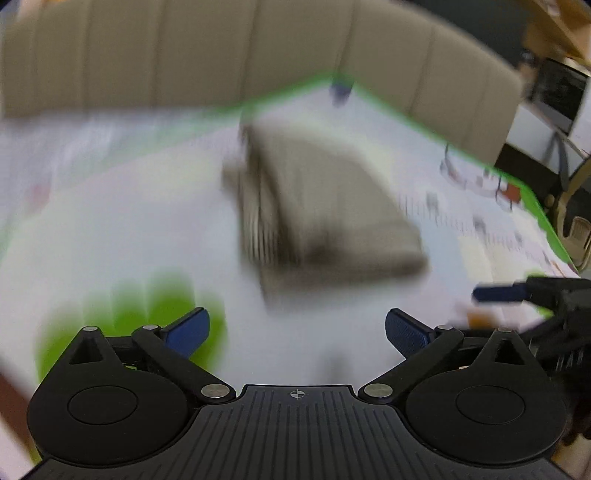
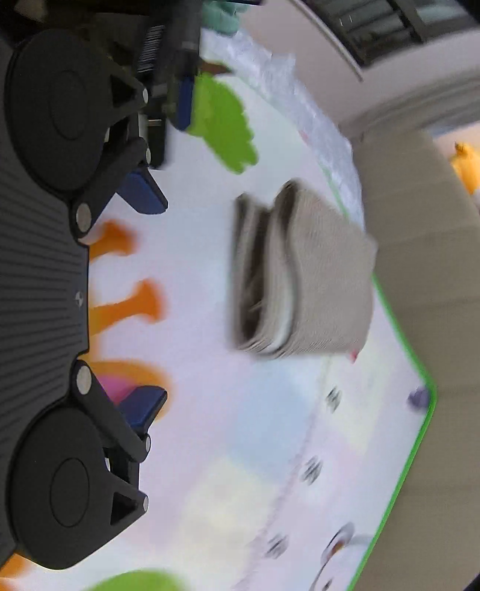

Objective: Fold clothes

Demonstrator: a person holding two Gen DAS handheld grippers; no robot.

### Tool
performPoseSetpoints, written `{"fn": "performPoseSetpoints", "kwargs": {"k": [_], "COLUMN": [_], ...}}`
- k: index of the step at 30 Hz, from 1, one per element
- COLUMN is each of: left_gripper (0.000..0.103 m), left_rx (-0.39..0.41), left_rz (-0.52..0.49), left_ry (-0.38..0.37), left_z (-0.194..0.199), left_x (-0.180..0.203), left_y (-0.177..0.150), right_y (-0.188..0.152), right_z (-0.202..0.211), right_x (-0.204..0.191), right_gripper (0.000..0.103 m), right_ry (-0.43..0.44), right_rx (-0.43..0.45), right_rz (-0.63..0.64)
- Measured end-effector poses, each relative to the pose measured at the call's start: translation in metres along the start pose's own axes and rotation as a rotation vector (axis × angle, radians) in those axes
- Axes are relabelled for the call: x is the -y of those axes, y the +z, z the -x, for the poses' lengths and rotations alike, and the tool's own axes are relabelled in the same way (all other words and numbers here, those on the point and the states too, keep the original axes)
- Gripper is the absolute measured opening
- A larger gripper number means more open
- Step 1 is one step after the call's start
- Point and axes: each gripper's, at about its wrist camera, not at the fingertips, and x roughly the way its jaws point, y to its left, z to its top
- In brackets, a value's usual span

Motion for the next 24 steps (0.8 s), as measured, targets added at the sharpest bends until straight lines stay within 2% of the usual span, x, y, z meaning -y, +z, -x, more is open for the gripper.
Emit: {"fn": "performPoseSetpoints", "kwargs": {"k": [1, 5, 7, 16, 24], "left_gripper": [0.103, 0.103, 0.103, 0.103, 0.103], "left_rx": [-0.047, -0.062, -0.087, -0.158, -0.179], "left_rz": [0.018, -0.158, -0.182, -0.068, -0.038], "left_ry": [0.006, 0.132, 0.201, 0.251, 0.276], "left_z": [-0.004, -0.013, -0.021, -0.016, -0.011], "left_x": [0.001, 0.030, 0.041, 0.039, 0.042], "left_y": [-0.014, -0.035, -0.035, -0.035, -0.038], "right_y": [-0.010, -0.047, -0.045, -0.037, -0.029], "right_z": [0.002, 0.007, 0.009, 0.016, 0.011], "right_x": [-0.001, -0.015, -0.020, -0.033, -0.026], "right_gripper": [0.103, 0.103, 0.103, 0.103, 0.103], "right_ry": [-0.047, -0.217, -0.247, -0.374, -0.367], "right_rx": [-0.004, 0.016, 0.016, -0.033, -0.068], "right_rz": [-0.019, -0.006, -0.037, -0.200, -0.238]}}
